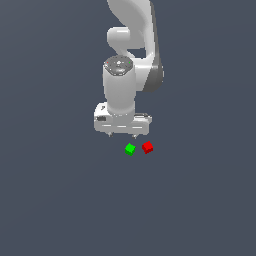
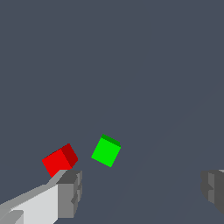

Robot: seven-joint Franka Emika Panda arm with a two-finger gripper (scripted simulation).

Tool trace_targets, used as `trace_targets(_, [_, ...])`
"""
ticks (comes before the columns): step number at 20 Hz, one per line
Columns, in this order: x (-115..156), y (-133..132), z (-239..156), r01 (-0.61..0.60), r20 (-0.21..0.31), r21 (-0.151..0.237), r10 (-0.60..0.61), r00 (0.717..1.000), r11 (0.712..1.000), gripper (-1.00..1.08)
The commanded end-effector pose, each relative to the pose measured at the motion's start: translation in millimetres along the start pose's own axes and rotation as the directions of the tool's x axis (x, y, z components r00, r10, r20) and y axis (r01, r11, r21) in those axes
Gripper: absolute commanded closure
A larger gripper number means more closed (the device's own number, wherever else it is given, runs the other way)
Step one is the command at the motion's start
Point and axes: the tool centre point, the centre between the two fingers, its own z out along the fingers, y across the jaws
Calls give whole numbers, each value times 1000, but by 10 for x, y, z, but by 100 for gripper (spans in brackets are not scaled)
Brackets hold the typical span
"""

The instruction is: Stack the red cube on top of the green cube.

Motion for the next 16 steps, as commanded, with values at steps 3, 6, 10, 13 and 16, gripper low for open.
trace_targets(3, [-1,-12,10,5,0,0,-5,1000,1000,-92])
trace_targets(6, [-8,-78,63,32,1,1,-32,999,999,-92])
trace_targets(10, [-36,-257,207,105,3,2,-105,994,994,-92])
trace_targets(13, [-86,-460,373,189,5,4,-189,982,982,-92])
trace_targets(16, [-176,-710,583,293,8,6,-293,956,956,-92])
